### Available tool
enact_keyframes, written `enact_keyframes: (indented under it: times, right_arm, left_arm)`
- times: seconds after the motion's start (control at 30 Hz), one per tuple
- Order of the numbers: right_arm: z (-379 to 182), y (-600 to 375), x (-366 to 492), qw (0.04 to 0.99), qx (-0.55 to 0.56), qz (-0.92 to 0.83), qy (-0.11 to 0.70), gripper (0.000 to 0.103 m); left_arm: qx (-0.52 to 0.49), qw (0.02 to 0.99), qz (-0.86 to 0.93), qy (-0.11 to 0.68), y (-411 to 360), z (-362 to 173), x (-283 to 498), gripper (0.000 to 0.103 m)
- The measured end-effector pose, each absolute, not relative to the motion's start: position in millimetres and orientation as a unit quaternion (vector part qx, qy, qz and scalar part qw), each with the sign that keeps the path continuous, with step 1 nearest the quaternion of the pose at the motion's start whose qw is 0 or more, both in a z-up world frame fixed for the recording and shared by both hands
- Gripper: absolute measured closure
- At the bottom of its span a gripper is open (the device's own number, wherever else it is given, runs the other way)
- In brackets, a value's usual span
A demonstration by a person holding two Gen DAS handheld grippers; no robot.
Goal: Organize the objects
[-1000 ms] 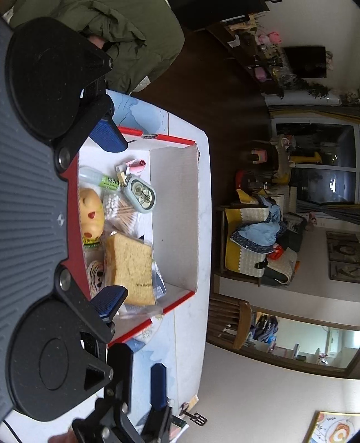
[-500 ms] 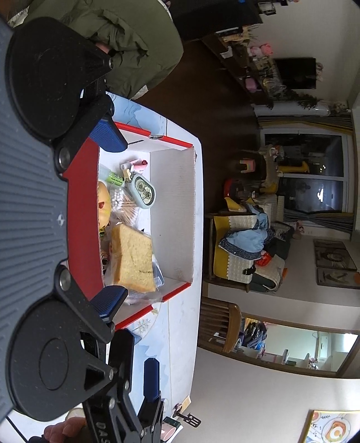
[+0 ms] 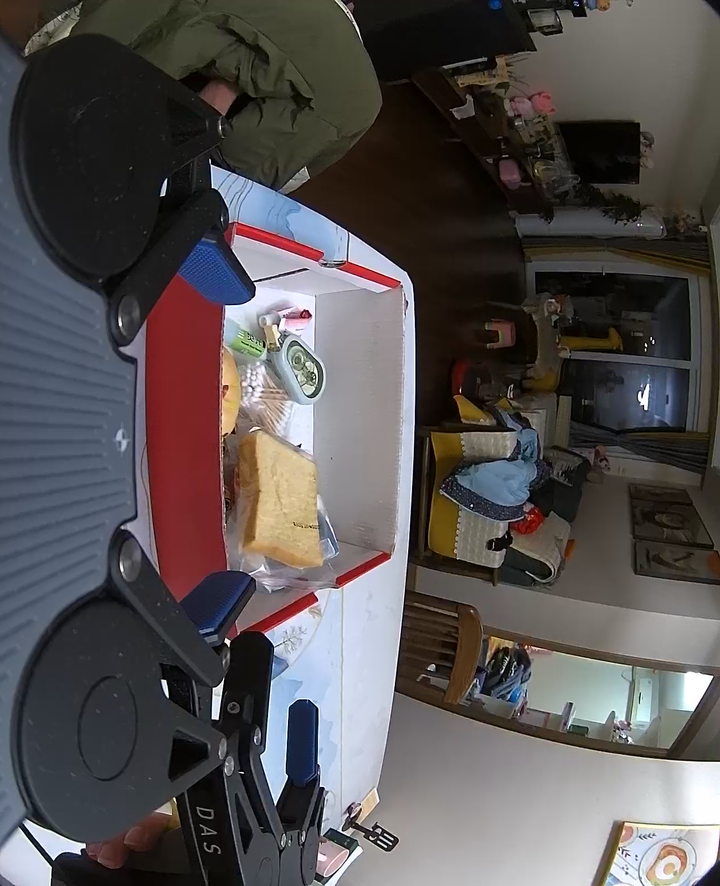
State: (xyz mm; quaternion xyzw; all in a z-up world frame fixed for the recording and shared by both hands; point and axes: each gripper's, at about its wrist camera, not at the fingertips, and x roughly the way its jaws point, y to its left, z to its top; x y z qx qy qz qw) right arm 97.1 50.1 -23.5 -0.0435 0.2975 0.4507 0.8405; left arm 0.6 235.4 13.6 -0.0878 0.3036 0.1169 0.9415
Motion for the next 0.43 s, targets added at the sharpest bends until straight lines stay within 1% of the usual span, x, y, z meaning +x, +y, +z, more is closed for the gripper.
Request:
enact_keyframes:
  times: [0.43]
  right_arm:
    - [-30,35,98,0.844,-0.039,0.439,0.305,0.000]
  left_arm:
    - [-0.080,0.943,0.118,0.300,226,11,-4,0.000]
